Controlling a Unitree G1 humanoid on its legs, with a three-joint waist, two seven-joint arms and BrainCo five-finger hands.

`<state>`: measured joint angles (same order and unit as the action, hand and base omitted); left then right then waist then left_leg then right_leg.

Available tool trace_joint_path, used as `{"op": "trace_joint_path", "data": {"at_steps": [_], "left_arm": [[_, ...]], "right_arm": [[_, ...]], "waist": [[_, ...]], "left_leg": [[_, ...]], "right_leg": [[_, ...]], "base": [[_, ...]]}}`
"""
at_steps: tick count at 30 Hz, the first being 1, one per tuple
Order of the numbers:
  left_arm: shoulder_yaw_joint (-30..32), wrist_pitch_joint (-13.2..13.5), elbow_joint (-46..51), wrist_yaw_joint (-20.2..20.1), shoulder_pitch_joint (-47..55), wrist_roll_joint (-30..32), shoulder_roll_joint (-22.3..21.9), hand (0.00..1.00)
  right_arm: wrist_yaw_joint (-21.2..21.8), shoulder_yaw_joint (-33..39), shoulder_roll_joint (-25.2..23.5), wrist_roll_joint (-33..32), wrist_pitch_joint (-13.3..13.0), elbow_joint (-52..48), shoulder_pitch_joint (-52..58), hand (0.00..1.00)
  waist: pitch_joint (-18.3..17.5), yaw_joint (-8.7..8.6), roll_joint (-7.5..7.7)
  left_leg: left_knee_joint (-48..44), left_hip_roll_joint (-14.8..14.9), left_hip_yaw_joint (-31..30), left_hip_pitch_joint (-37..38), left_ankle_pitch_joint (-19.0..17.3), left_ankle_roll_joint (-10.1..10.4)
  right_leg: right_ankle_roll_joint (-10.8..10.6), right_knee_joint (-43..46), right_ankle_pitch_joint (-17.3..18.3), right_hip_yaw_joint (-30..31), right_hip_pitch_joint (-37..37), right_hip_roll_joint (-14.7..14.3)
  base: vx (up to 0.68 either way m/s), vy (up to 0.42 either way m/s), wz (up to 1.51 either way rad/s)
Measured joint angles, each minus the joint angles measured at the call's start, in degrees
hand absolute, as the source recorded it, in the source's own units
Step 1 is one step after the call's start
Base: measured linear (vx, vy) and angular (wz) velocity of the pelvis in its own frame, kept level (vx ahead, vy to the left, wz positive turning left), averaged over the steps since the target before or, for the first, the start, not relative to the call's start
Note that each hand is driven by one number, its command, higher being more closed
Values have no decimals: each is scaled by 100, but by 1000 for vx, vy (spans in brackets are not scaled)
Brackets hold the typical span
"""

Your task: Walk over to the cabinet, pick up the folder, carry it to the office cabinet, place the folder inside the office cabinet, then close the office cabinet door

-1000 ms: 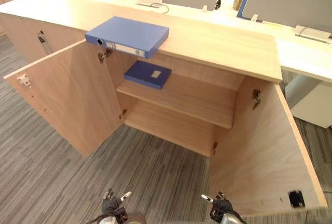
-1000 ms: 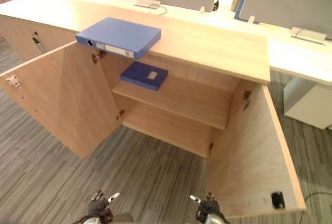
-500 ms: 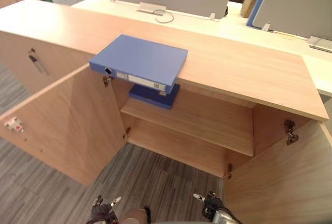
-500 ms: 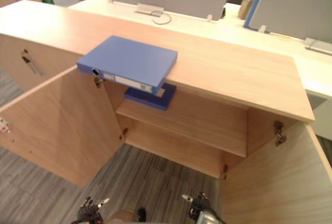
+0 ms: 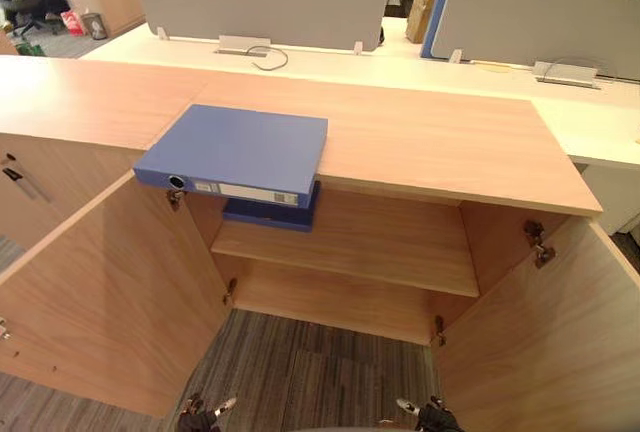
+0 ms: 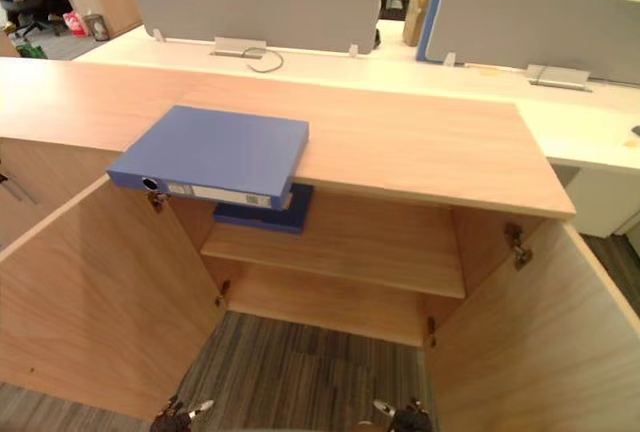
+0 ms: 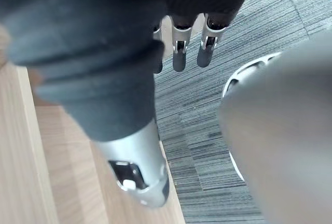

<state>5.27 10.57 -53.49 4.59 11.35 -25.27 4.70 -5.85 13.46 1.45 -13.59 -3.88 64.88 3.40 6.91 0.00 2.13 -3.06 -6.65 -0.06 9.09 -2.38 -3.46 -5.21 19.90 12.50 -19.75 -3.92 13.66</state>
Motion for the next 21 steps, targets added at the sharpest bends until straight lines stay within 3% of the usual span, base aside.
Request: {"op": "trace_joint_path", "data": {"at_steps": [2,4,7,9,14,17,21], "left_arm": [[50,-12,801,0,291,-297,-265,0],[56,-10,1703,1,583,-1013,-528,0],[37,-5,2462,-29,631,-1852,-659,0],[13,-12,2790,-93,631,-2040,-621,0],[-22,9,4135,-240,645,-2088,-427,0],[109,198,4712,-185,633,-2009,-432,0],[246,232,5206,300,641,-865,-455,0]], "right_arm": [[0,-219,21,10,5,-36,7,0],[14,-651,77,130,30,-106,37,0],[15,-882,88,131,42,-119,76,0],[23,-915,89,132,45,-129,79,0],[81,-1136,143,170,161,-88,91,0],[115,-1137,147,274,154,6,70,0],[120,-1136,144,353,155,31,79,0]], "waist": [[-41,39,-44],[-150,103,-42],[-249,144,-37],[-262,149,-35],[-401,272,-28],[-413,288,-27],[-422,385,-15]], "left_leg": [[13,123,-52,-6,-40,100],[15,288,-39,-89,-85,186],[60,445,-14,-205,-96,251],[89,471,-1,-202,-102,262],[186,482,60,-218,-112,277],[191,459,59,-218,-112,274],[199,388,20,-215,-91,238]], "right_leg": [[39,-277,-55,-84,-144,-164],[109,-698,-224,-107,-237,-414],[187,-1401,-574,-143,-408,-711],[196,-1603,-663,-139,-500,-771],[204,-1963,-861,-70,-554,-850],[205,-2071,-963,-56,-628,-848],[194,-2154,-1016,-58,-683,-802]], "base": [[69,-161,20],[55,-135,-7],[55,-115,-5],[49,-76,-6],[17,1,-6],[23,29,0],[-32,33,5]]}}
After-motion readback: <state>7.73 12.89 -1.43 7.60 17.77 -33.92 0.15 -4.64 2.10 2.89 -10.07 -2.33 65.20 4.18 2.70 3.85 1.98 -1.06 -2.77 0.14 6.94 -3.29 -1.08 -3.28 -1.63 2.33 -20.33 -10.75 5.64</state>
